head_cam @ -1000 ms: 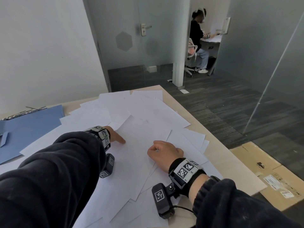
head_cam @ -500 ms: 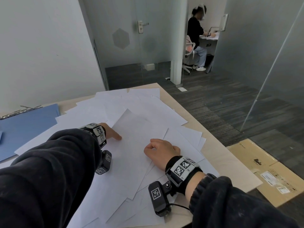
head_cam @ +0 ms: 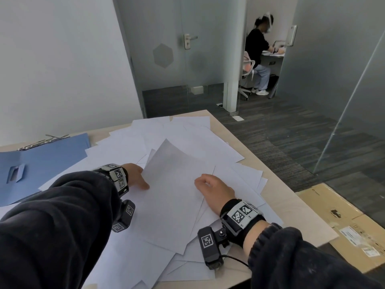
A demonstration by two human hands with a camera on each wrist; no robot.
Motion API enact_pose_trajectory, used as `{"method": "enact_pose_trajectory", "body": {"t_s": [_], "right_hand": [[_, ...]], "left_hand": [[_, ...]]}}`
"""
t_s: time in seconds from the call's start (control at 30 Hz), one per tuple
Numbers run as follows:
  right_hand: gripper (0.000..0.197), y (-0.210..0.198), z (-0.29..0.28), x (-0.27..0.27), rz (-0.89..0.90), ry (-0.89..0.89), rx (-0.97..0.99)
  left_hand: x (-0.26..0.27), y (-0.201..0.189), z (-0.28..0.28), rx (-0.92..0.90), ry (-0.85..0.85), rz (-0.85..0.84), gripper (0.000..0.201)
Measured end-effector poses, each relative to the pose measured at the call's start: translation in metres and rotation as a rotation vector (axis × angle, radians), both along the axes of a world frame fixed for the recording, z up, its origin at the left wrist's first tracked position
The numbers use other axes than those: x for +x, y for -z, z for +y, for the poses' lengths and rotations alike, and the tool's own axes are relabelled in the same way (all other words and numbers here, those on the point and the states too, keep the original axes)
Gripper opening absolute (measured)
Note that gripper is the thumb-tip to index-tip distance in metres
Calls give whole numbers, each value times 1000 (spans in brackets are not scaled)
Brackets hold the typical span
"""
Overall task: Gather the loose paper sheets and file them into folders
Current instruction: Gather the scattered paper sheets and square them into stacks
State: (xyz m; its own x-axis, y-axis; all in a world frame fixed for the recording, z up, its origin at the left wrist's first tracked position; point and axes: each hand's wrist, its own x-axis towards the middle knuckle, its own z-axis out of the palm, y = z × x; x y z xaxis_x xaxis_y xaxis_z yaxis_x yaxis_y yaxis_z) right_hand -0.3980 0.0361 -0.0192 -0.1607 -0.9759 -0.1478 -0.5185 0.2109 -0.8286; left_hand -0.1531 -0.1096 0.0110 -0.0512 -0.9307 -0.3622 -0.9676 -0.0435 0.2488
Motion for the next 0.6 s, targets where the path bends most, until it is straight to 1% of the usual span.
{"method": "enact_pose_trajectory", "body": {"t_s": [0.07,0.13,0.2,0.23,0.27,0.33,0.37,0.4,0.47,0.53,0.6], "right_hand": [[23,-1,3,-3,-194,116,-58],[32,-5,5,-9,-306,228,-99],[38,-6,7,-15,-351,315,-109],[40,-6,6,-17,-362,341,-107],[43,-6,5,-20,-361,356,-93],[47,-6,2,-25,-364,360,-49],[42,-8,1,-26,-381,359,-27],[33,-13,1,-25,-415,357,-8],[19,-17,0,-23,-495,346,38],[16,-21,1,-17,-523,309,101],[19,-24,1,-10,-518,291,137]], "left_hand": [[13,-1,8,4,-37,18,31],[32,-4,16,-6,-94,48,36],[54,-7,24,-39,-168,73,50],[67,-9,29,-57,-210,92,55],[79,-10,32,-59,-256,145,53],[104,-7,34,-15,-342,319,44],[115,-5,38,5,-382,393,39],[124,-3,42,11,-417,444,35],[134,3,52,29,-493,540,32],[138,10,61,34,-537,631,32],[137,15,69,9,-542,656,31]]}}
